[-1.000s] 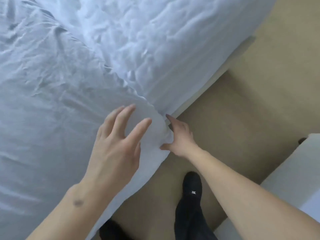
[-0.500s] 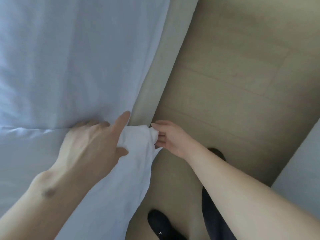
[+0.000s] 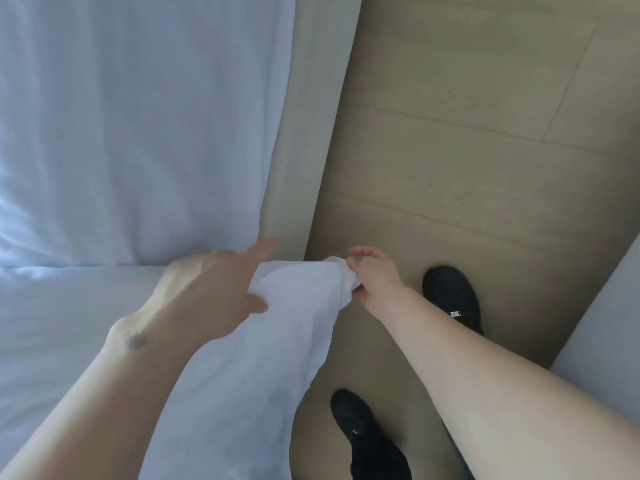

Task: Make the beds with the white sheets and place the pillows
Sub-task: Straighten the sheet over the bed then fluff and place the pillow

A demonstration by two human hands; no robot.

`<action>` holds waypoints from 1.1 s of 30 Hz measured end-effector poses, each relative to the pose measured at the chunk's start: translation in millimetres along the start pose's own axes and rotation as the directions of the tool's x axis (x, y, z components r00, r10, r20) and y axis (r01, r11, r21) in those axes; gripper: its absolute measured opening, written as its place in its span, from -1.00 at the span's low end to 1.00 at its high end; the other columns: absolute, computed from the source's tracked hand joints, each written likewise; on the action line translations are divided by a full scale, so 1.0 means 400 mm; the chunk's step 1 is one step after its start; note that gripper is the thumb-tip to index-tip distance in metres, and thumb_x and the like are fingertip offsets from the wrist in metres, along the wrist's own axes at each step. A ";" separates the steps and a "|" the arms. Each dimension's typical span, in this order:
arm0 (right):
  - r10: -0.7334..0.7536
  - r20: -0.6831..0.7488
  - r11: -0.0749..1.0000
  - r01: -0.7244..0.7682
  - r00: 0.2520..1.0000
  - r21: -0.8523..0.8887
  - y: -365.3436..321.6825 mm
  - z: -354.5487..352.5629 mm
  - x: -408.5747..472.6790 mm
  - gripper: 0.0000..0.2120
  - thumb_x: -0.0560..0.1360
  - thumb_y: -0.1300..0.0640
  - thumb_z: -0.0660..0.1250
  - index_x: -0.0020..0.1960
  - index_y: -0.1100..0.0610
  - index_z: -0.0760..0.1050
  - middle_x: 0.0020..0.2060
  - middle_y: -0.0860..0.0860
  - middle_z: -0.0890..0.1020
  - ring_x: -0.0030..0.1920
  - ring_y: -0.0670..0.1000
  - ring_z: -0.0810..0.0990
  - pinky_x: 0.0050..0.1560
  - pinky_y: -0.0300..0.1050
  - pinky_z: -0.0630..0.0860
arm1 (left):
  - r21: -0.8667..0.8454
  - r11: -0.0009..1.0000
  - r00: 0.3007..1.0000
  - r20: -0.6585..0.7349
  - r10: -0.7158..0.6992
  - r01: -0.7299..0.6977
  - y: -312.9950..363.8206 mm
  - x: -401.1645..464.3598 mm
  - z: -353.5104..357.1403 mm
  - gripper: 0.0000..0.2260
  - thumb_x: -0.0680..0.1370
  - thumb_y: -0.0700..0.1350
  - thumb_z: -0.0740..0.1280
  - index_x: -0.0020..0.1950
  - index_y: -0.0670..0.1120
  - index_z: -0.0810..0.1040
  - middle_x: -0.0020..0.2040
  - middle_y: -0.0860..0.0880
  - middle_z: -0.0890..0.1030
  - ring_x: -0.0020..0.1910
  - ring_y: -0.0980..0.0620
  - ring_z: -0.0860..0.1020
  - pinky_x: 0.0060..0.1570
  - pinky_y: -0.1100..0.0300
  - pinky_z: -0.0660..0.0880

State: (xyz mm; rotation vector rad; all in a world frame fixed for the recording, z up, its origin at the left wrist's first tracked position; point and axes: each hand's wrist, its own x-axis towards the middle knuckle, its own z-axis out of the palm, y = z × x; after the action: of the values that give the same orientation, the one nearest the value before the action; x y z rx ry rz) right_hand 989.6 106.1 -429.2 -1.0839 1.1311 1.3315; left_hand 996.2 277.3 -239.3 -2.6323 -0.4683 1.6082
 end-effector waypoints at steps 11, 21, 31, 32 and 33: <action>-0.220 0.018 0.973 0.221 0.975 -0.067 0.065 -0.045 -0.118 -0.63 0.41 0.08 0.53 0.15 -0.01 0.48 0.02 0.07 0.66 0.02 0.08 0.66 0.16 0.05 0.59 | -0.086 0.996 0.998 -0.064 -0.017 0.012 0.024 -0.014 -0.008 -0.32 0.55 0.04 0.36 0.51 0.32 0.02 -0.24 0.11 0.47 -0.17 -0.07 0.54 -0.18 0.09 0.50; -0.474 0.085 0.837 0.478 0.877 -0.266 0.045 -0.028 -0.132 -0.74 0.46 0.25 0.44 0.05 -0.04 0.53 -0.20 -0.01 0.63 -0.27 -0.15 0.52 -0.27 -0.40 0.43 | -0.079 0.997 0.992 -0.128 0.002 -0.012 0.028 -0.032 -0.006 -0.29 0.54 0.04 0.38 0.52 0.30 -0.01 -0.30 0.03 0.48 -0.26 -0.09 0.51 -0.21 0.06 0.51; -0.319 -0.110 0.932 0.290 0.941 -0.216 0.058 -0.043 -0.097 -0.84 0.51 0.32 0.36 -0.08 0.07 0.50 -0.29 0.01 0.48 -0.29 -0.01 0.43 -0.35 -0.17 0.37 | -0.056 0.998 0.986 -0.167 -0.003 -0.006 0.040 -0.051 0.019 -0.32 0.55 0.00 0.39 0.49 0.27 0.02 -0.36 0.02 0.45 -0.34 -0.09 0.44 -0.28 0.07 0.47; -0.304 -0.132 0.939 0.273 0.944 -0.210 0.054 -0.033 -0.094 -0.84 0.51 0.33 0.35 -0.09 0.08 0.49 -0.27 0.00 0.50 -0.28 -0.01 0.44 -0.35 -0.16 0.38 | -0.046 0.999 0.985 -0.172 -0.003 -0.005 0.039 -0.052 0.022 -0.33 0.55 -0.02 0.39 0.48 0.25 0.04 -0.38 0.05 0.43 -0.32 -0.09 0.43 -0.29 0.08 0.44; -0.295 -0.145 0.941 0.261 0.944 -0.216 0.050 -0.026 -0.091 -0.84 0.51 0.33 0.34 -0.09 0.08 0.49 -0.25 -0.01 0.51 -0.26 0.00 0.45 -0.34 -0.16 0.39 | -0.036 0.999 0.983 -0.182 0.001 -0.008 0.038 -0.055 0.023 -0.34 0.55 -0.05 0.39 0.48 0.23 0.05 -0.38 0.11 0.41 -0.29 -0.09 0.42 -0.29 0.10 0.40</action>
State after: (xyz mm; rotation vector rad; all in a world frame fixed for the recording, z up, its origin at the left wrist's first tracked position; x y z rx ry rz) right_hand 971.8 90.1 -393.7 -1.4726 0.9427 1.1538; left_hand 982.4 255.7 -227.3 -2.7744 -0.4877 1.3551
